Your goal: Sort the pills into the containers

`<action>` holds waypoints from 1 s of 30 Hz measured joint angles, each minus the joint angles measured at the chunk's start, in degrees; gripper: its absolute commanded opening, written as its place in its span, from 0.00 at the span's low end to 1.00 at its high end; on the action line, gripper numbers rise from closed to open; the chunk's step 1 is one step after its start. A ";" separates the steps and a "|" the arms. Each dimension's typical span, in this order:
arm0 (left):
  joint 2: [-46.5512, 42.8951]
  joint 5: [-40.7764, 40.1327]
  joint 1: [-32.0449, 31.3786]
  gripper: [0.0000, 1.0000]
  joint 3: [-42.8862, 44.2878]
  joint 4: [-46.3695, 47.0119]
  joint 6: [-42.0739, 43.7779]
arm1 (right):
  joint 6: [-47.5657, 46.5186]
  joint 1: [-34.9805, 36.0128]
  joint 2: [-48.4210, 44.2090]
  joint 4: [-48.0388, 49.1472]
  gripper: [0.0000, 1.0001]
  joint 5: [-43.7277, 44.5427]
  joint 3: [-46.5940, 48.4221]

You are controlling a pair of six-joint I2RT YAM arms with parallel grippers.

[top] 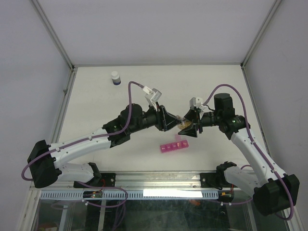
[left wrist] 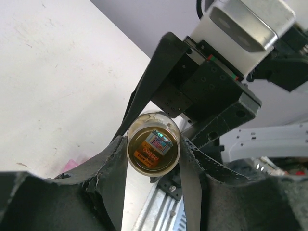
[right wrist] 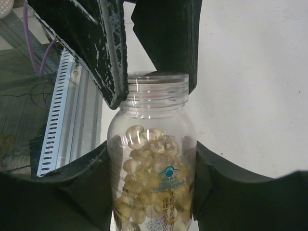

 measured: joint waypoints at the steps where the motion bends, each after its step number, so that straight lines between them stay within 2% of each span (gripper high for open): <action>1: 0.13 0.39 0.00 0.33 0.09 -0.02 0.66 | 0.02 -0.04 0.00 -0.15 0.00 0.00 0.00; 6: 0.37 8.61 1.51 0.34 0.17 0.50 10.84 | -0.44 -0.07 -0.07 -1.62 0.00 -0.70 0.00; 10: 0.87 18.40 3.28 0.42 0.74 0.50 25.86 | -0.83 0.28 -0.09 -2.56 0.00 -1.60 0.00; 12: 1.33 22.75 4.04 0.55 1.68 -0.72 34.21 | -0.96 0.33 -0.09 -2.93 0.00 -1.73 0.00; 16: 2.69 29.97 5.70 0.91 3.13 -4.15 44.57 | -0.94 0.11 -0.22 -2.14 0.00 -1.68 0.13; 17: 2.93 30.18 5.97 0.98 3.15 -4.39 45.09 | -0.92 0.02 -0.24 -1.73 0.00 -1.57 0.20; 18: 3.08 30.03 6.01 0.99 2.99 -4.09 44.89 | -0.94 -0.04 -0.24 -1.31 0.00 -1.53 0.22; 23: -0.02 27.41 7.08 0.99 -2.69 6.16 41.00 | -0.96 -0.09 -0.24 -0.74 0.00 -1.46 0.22; 30: -11.37 20.87 9.01 0.99 -12.94 16.33 29.90 | -0.96 -0.13 -0.24 -0.63 0.00 -1.44 0.22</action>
